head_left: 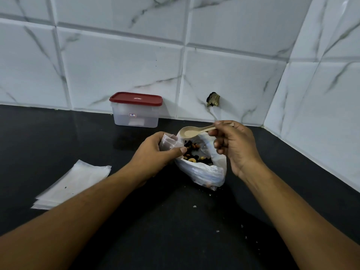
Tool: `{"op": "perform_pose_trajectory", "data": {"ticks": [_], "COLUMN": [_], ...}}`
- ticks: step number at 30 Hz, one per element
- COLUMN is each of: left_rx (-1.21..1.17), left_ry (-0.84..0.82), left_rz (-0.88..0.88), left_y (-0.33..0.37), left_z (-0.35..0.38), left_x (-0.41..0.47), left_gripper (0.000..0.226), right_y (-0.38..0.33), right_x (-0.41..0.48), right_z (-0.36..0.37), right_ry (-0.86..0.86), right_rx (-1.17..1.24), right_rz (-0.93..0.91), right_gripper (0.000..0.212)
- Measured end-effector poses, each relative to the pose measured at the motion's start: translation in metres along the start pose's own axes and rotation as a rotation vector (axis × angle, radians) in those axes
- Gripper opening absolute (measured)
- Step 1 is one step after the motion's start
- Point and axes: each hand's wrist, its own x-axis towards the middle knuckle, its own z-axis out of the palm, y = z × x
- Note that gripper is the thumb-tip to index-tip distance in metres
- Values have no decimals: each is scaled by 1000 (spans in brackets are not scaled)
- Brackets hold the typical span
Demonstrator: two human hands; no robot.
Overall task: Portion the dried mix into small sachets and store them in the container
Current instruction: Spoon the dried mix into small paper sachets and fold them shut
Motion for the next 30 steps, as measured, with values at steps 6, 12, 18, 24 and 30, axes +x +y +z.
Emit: {"op": "perform_pose_trajectory", "data": {"ticks": [6,12,18,24,30], "left_rx": [134,250,253,223,220], "left_ry": [66,28,-19,-41,-43], "left_rz": [57,8,17,27,18], "left_y": [2,4,8,12,11], "left_z": [0,-2,-9,-11,-10], "left_x": [-1,-1,-1,-1,-1], "left_gripper": [39,47,37,23,26], "right_y": [6,14,16,19,21], "right_x": [10,9,12,13,11], "right_z": [-14,-13,-15,-15,-9], "right_ry": [122,106,105,72,10], "right_rx": [-253,-487,-479,-508,-362], "right_rz": [-83,-132,-124,-176,-15], "right_gripper": [15,20,18,17,18]}}
